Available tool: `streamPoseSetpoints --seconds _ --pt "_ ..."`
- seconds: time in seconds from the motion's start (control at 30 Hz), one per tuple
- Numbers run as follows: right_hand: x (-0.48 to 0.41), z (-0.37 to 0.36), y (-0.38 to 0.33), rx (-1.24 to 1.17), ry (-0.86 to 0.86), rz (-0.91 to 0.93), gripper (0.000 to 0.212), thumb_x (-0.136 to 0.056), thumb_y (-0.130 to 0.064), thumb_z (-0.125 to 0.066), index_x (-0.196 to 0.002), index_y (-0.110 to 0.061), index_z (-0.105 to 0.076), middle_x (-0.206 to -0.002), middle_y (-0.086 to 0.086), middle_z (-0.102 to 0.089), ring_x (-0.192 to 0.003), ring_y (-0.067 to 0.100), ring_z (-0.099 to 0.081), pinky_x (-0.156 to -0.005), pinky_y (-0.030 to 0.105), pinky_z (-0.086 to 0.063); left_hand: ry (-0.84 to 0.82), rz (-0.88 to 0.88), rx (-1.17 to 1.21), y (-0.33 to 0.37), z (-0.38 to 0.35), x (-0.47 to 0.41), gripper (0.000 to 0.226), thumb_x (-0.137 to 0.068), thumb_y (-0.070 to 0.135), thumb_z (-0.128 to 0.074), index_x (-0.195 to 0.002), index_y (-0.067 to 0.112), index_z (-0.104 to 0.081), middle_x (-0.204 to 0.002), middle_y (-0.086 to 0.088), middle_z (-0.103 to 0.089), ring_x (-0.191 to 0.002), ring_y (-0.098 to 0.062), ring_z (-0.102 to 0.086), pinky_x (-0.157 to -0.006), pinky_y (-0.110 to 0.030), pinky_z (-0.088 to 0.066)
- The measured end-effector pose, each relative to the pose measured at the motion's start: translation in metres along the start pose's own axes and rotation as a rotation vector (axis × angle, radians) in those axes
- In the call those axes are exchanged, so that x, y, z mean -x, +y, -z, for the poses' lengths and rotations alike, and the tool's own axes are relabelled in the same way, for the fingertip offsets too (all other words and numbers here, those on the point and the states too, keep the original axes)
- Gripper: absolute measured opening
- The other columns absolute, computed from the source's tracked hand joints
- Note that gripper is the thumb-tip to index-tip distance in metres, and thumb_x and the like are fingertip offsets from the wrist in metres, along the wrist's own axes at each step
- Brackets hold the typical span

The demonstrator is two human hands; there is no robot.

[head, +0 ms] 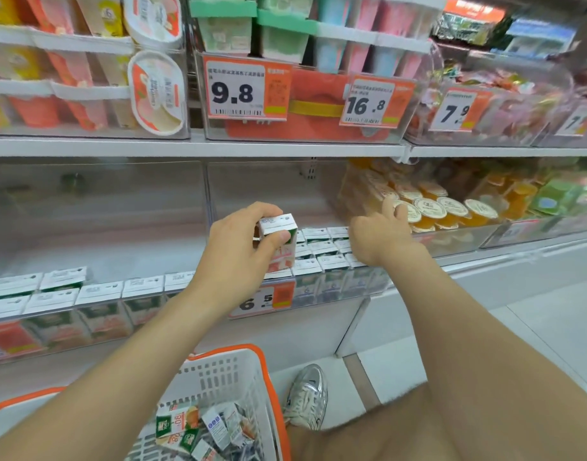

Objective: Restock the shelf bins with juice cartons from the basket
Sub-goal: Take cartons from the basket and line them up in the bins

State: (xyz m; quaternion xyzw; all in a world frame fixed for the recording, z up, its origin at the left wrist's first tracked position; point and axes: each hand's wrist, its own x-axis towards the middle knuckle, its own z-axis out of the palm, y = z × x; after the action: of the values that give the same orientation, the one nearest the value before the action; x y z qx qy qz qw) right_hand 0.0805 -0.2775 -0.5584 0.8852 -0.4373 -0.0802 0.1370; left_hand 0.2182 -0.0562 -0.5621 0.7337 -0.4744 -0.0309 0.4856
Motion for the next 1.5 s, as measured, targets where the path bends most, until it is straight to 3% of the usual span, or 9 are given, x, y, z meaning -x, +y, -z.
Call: streamPoseSetpoints --seconds 0.07,0.17,0.33,0.6,0.8,1.0,1.13,1.27,1.5 --pt "0.008 0.01 -0.018 -0.07 0.111 0.024 0.027 -0.097 -0.02 -0.039 -0.11 -0.017 -0.063 -0.119 0.013 -0.061 -0.125 0.041 -0.037 -0.105 0.056 -0.027 -0.013 0.024 0.028 0.001 0.007 0.001 0.019 -0.1 0.03 -0.069 -0.119 0.03 -0.072 -0.106 0.018 -0.074 -0.093 0.004 -0.067 -0.074 -0.002 -0.045" --pt "0.033 0.041 -0.06 -0.645 0.365 0.129 0.037 -0.103 -0.035 -0.034 -0.097 -0.024 -0.069 -0.095 0.001 -0.071 -0.101 0.032 -0.058 -0.096 0.047 -0.042 -0.023 0.086 0.133 0.004 0.022 0.005 0.015 -0.101 0.033 -0.067 -0.115 0.033 -0.073 -0.103 0.019 -0.074 -0.092 0.001 -0.069 -0.076 -0.013 -0.052" --pt "0.096 0.087 -0.115 -1.287 0.204 0.418 0.028 -0.102 -0.04 -0.05 -0.097 -0.031 -0.076 -0.086 -0.009 -0.076 -0.085 0.013 -0.072 -0.077 0.047 -0.062 0.087 0.229 0.354 -0.001 0.065 0.02 0.025 -0.097 0.039 -0.072 -0.117 0.026 -0.067 -0.097 0.005 -0.078 -0.087 -0.008 -0.075 -0.07 -0.024 -0.059" --pt "0.116 0.095 -0.176 -1.383 -0.075 0.651 0.024 -0.101 -0.035 -0.066 -0.123 -0.027 -0.072 -0.094 0.006 -0.079 -0.081 0.026 -0.076 -0.08 0.054 -0.062 0.091 0.438 0.402 -0.028 0.157 0.05 0.034 -0.091 0.036 -0.079 -0.106 0.009 -0.065 -0.086 -0.007 -0.081 -0.08 -0.021 -0.078 -0.072 -0.035 -0.06" --pt "0.134 0.114 -0.255 -1.464 -0.023 0.616 0.014 -0.096 -0.031 -0.071 -0.11 -0.026 -0.075 -0.081 0.004 -0.078 -0.075 0.029 -0.075 -0.071 0.056 -0.061 0.161 0.347 0.212 -0.057 0.221 0.062 0.035 -0.109 0.034 -0.053 -0.093 0.01 -0.072 -0.083 -0.006 -0.079 -0.082 -0.024 -0.078 -0.075 -0.038 -0.064" --pt "0.162 0.147 -0.331 -1.534 0.117 0.646 0.032 -0.07 -0.036 -0.074 -0.099 -0.029 -0.061 -0.086 -0.011 -0.076 -0.075 0.015 -0.074 -0.07 0.046 -0.062 0.444 0.455 -0.284 -0.119 0.315 0.08 0.022 -0.095 0.024 -0.055 -0.079 0.023 -0.071 -0.072 0.007 -0.072 -0.078 -0.018 -0.069 -0.072 -0.033 -0.052" --pt "0.169 0.168 -0.383 -1.439 0.264 0.752 0.034 -0.079 -0.033 -0.078 -0.104 -0.031 -0.055 -0.094 -0.015 -0.071 -0.089 0.007 -0.069 -0.076 0.03 -0.056 0.155 0.621 -0.673 -0.184 0.372 0.097 0.019 -0.096 0.025 -0.051 -0.11 0.019 -0.062 -0.112 -0.013 -0.063 -0.112 -0.039 -0.057 -0.093 -0.047 -0.049" --pt "0.153 0.174 -0.448 -1.203 0.366 0.896 0.034 -0.091 -0.024 -0.072 -0.115 -0.027 -0.049 -0.1 -0.01 -0.071 -0.087 0.013 -0.064 -0.076 0.038 -0.052 -0.16 0.827 -0.829 -0.227 0.405 0.113 0.065 -0.1 0.06 -0.045 -0.156 0.03 -0.029 -0.161 -0.01 -0.028 -0.146 -0.043 -0.027 -0.117 -0.056 -0.028" --pt "0.129 0.197 -0.57 -0.934 0.425 1.022 0.033 -0.098 -0.019 -0.068 -0.121 -0.012 -0.046 -0.107 0.011 -0.068 -0.095 0.034 -0.064 -0.07 0.041 -0.046 -0.278 0.937 -0.786 -0.259 0.441 0.141 0.098 -0.092 0.085 -0.028 -0.166 0.032 0.008 -0.174 -0.001 0.016 -0.16 -0.035 0.009 -0.128 -0.058 -0.003"
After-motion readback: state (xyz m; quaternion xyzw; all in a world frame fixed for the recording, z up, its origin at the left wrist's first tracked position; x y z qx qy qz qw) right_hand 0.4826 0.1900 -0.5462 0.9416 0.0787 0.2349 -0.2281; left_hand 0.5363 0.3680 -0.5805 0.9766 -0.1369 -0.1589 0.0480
